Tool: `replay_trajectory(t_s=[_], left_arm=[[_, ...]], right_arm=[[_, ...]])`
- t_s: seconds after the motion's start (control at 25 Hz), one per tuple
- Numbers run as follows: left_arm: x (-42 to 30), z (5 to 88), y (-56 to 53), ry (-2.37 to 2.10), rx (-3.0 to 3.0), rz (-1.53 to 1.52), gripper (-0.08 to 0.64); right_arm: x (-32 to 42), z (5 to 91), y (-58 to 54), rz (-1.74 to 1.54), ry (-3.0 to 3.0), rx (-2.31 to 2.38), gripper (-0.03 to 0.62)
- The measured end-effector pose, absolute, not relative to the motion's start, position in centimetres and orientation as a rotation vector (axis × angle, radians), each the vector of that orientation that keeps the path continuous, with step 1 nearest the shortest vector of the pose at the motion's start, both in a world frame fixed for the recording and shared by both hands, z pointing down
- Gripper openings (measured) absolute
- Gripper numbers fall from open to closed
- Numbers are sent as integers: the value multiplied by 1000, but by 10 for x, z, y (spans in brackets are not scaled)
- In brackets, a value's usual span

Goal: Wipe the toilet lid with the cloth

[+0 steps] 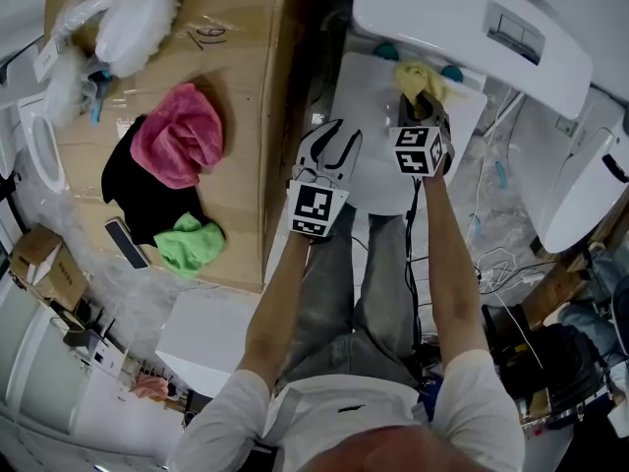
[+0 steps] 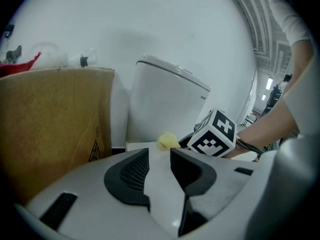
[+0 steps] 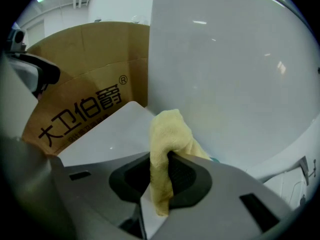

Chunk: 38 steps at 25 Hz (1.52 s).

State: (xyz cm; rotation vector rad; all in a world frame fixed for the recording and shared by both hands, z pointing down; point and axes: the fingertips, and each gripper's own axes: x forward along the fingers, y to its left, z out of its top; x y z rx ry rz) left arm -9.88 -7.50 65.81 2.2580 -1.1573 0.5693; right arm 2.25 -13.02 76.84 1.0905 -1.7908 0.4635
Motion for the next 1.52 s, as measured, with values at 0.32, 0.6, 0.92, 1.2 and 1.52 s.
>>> replay_trajectory(t_s=[0.32, 0.6, 0.92, 1.2, 1.52], left_arm=[[-110, 660, -65, -1165, 2231, 568, 149], [-121, 661, -59, -1180, 2210, 572, 149], [-130, 668, -43, -1219, 2163, 618, 138], [-134, 665, -30, -1233, 2147, 623, 137], [-140, 665, -22, -1282, 2117, 607, 137]], right_arm=[[-17, 768, -134, 435, -1842, 1019, 89], [-45, 769, -133, 424, -1895, 949, 89], [-81, 771, -118, 438, -1976, 828, 89], [-103, 774, -94, 464, -2025, 740, 89], [-107, 776, -77, 425, -2076, 707, 89]])
